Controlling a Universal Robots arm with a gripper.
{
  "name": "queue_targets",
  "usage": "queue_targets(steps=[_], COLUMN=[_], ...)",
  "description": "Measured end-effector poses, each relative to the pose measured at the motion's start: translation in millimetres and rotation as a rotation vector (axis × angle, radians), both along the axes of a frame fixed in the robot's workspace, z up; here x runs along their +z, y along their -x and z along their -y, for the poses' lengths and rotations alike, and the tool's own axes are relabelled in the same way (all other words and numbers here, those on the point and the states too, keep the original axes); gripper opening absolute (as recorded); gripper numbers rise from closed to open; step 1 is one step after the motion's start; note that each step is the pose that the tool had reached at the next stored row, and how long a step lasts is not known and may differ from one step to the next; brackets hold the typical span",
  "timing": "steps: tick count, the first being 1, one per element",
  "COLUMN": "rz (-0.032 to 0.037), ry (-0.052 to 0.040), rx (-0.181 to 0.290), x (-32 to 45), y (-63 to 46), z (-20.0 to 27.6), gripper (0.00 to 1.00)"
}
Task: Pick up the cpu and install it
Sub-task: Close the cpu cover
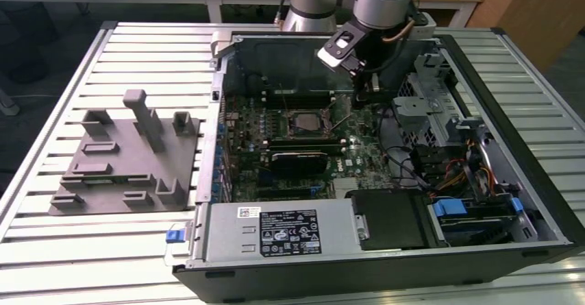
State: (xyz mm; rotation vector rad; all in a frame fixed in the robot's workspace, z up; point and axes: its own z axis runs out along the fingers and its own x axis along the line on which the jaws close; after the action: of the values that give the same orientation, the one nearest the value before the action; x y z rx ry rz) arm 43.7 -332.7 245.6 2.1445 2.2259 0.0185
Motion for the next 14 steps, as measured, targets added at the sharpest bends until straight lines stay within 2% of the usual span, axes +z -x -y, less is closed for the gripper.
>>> queue_targets(steps=[7,14], rz=[0.0000,0.0000], ry=[-0.0015,-0.0015], rx=[0.007,0.007], x=[-1.8,-1.9], y=[0.7,12.5], z=[-2.7,-3.4], gripper=[0.11,0.11])
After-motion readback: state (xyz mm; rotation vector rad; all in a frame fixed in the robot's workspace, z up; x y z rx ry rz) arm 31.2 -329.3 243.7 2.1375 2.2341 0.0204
